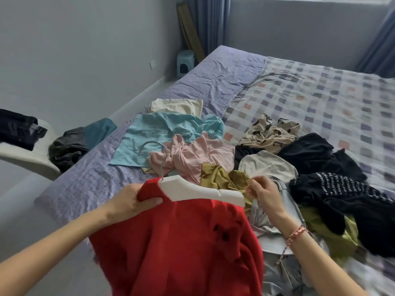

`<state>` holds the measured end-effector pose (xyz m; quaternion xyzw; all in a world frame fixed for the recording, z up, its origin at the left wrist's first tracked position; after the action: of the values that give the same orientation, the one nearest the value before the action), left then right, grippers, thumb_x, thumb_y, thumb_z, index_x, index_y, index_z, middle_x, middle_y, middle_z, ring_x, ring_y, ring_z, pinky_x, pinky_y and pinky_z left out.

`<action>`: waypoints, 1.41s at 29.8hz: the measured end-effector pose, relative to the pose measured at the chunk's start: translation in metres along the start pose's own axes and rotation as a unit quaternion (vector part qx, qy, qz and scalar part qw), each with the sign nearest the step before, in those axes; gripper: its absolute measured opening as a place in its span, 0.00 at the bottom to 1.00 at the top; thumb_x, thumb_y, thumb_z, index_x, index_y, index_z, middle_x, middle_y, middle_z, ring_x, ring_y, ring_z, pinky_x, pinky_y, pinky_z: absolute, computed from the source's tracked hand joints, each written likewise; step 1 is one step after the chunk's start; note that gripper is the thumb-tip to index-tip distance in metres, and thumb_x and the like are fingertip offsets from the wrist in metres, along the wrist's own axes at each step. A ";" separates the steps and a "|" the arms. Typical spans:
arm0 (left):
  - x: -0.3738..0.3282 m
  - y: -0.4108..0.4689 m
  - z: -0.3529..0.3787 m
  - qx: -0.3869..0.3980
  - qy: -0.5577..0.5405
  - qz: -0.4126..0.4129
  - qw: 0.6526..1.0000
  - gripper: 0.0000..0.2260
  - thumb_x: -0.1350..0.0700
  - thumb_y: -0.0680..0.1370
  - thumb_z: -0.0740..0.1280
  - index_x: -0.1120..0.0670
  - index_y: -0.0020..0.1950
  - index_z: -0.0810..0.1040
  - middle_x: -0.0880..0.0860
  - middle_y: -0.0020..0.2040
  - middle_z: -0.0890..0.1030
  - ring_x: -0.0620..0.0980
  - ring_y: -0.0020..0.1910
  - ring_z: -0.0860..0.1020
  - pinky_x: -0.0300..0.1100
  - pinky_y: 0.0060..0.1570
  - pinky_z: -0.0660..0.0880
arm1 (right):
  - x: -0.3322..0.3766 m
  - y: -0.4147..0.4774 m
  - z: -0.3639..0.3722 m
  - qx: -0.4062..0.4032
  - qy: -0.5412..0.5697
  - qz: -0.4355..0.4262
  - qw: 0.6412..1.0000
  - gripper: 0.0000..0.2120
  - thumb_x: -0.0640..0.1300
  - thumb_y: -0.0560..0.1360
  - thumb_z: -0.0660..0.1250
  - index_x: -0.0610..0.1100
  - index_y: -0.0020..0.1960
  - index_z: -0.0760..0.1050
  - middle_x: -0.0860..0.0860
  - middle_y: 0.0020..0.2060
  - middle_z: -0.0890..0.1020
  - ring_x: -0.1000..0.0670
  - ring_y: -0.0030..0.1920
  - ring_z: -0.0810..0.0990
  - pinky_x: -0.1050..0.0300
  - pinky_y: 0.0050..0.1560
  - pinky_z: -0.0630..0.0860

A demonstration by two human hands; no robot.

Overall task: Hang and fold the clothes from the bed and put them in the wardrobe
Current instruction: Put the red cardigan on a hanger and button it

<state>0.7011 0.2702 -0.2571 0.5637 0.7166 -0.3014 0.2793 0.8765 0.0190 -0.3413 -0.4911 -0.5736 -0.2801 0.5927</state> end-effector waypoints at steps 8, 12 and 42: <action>0.046 -0.027 -0.059 -0.096 0.008 -0.092 0.991 0.15 0.51 0.71 0.69 0.51 0.25 0.74 0.43 0.20 0.69 0.38 0.22 0.66 0.31 0.25 0.61 | -0.053 -0.001 0.070 0.072 0.013 0.055 0.996 0.17 0.31 0.70 0.69 0.44 0.55 0.73 0.43 0.47 0.78 0.47 0.45 0.77 0.59 0.40 0.75; 0.061 -0.040 -0.080 -0.145 0.000 -0.130 0.981 0.22 0.52 0.73 0.70 0.54 0.21 0.69 0.46 0.18 0.65 0.40 0.20 0.63 0.32 0.22 0.58 | -0.037 -0.050 0.082 -0.070 -0.096 -0.130 0.984 0.06 0.46 0.70 0.65 0.53 0.37 0.68 0.52 0.32 0.75 0.51 0.35 0.73 0.55 0.40 0.70; 0.009 -0.025 -0.026 -0.037 0.136 -0.028 0.990 0.21 0.28 0.61 0.60 0.44 0.33 0.75 0.33 0.29 0.75 0.33 0.30 0.73 0.32 0.33 0.67 | -0.058 -0.011 -0.011 -0.104 -0.090 0.146 0.980 0.07 0.29 0.71 0.64 0.36 0.41 0.79 0.40 0.37 0.79 0.47 0.35 0.77 0.57 0.37 0.71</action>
<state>0.6736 0.2910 -0.2440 0.5679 0.7744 -0.2028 0.1915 0.8607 -0.0083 -0.3920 -0.6516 -0.5149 -0.2035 0.5185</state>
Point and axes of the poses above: each hand's wrist, its own y-axis towards the middle knuckle, its own z-axis out of the palm, x = y × z, the point moved 9 cm from there along y, towards the middle knuckle
